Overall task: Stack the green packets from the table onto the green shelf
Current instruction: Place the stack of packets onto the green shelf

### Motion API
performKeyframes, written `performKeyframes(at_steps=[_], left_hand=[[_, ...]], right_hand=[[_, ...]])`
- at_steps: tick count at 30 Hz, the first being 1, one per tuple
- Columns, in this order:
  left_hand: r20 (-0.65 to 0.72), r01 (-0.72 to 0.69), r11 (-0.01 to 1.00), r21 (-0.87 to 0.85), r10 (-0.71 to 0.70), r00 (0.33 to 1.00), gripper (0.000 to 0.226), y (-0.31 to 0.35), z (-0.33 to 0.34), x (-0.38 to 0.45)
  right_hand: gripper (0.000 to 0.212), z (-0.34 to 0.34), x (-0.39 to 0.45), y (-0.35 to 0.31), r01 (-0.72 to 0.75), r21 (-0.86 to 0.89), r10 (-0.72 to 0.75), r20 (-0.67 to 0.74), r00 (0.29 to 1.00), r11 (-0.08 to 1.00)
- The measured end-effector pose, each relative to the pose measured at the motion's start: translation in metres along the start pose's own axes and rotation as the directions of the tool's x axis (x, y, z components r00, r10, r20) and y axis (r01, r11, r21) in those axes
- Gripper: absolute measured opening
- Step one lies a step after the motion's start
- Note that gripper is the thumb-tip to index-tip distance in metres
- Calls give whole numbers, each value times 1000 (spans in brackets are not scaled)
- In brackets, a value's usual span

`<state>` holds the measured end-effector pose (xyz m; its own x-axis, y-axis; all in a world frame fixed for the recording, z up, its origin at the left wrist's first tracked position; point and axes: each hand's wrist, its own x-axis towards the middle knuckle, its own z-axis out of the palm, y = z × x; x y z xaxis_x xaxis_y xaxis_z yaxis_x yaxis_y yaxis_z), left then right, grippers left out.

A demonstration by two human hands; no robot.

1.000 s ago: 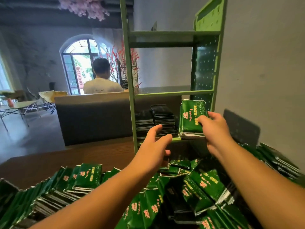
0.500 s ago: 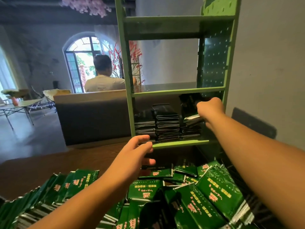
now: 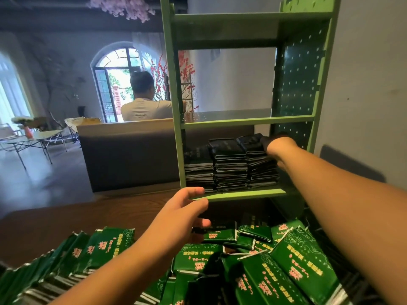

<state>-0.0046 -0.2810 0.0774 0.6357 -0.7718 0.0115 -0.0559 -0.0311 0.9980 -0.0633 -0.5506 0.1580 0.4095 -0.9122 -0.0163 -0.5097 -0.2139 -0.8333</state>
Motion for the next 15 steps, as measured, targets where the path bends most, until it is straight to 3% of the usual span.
performKeyframes(at_steps=[5,10,15], left_hand=[[3,1,1000,30,-1,1000,24,0,0,1],[18,12,999,41,-13,1000,24,-1,-1,1],[15,11,999,44,-11,1000,22,2,0,-3]], right_hand=[[56,7,3,0,-31,-110,32,8,999,993],[58,8,4,6,-11,-5,12,114,993,1000],[54,4,-8,0,83,-246,-80,22,997,966]])
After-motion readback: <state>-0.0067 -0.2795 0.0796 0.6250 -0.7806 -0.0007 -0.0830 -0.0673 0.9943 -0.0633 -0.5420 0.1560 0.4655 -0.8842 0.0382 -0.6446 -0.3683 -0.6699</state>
